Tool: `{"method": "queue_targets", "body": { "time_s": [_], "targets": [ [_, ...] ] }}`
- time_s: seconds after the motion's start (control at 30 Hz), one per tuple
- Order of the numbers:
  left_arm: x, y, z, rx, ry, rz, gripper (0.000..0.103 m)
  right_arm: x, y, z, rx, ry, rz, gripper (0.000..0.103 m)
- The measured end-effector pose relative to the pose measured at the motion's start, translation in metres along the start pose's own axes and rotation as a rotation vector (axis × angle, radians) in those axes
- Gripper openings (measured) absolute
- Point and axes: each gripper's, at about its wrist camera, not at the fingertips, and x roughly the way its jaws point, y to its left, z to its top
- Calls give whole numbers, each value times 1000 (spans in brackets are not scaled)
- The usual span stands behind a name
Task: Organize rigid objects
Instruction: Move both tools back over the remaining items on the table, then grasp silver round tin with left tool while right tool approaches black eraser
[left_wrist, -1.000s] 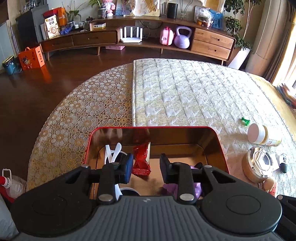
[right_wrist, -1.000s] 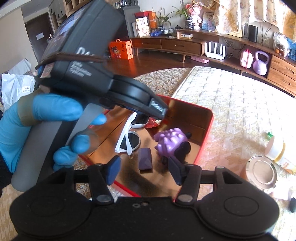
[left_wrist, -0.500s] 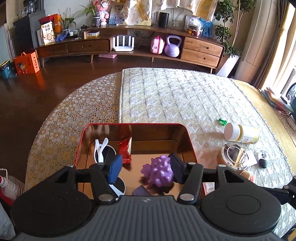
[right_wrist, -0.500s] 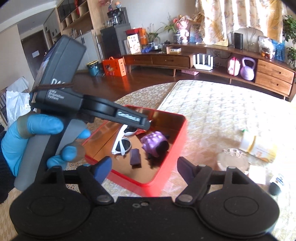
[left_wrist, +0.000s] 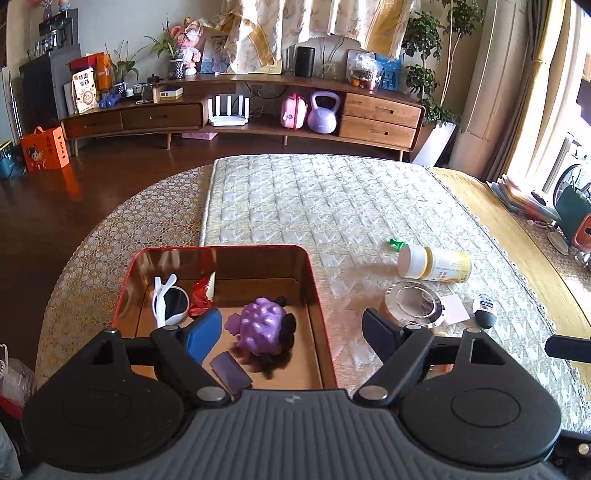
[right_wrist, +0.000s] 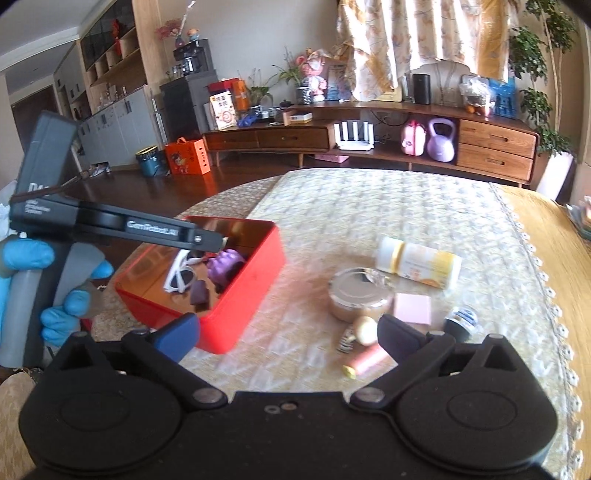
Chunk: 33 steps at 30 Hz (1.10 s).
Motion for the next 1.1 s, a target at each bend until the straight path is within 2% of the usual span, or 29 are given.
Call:
{"method": "queue_targets", "body": {
  "time_s": [0.27, 0.47, 0.7, 1.1],
  "targets": [
    [4, -34, -5, 6, -18, -38, 84, -9, -46, -14, 50, -9, -78, 103],
    [23, -61, -5, 1, 17, -54, 83, -2, -78, -22, 56, 8, -139, 102],
    [56, -93, 0, 51, 67, -64, 84, 14, -109, -24, 69, 38, -164, 102],
    [110, -123, 0, 98, 146, -59, 84, 56, -138, -21, 44, 104, -159, 100]
  ]
}}
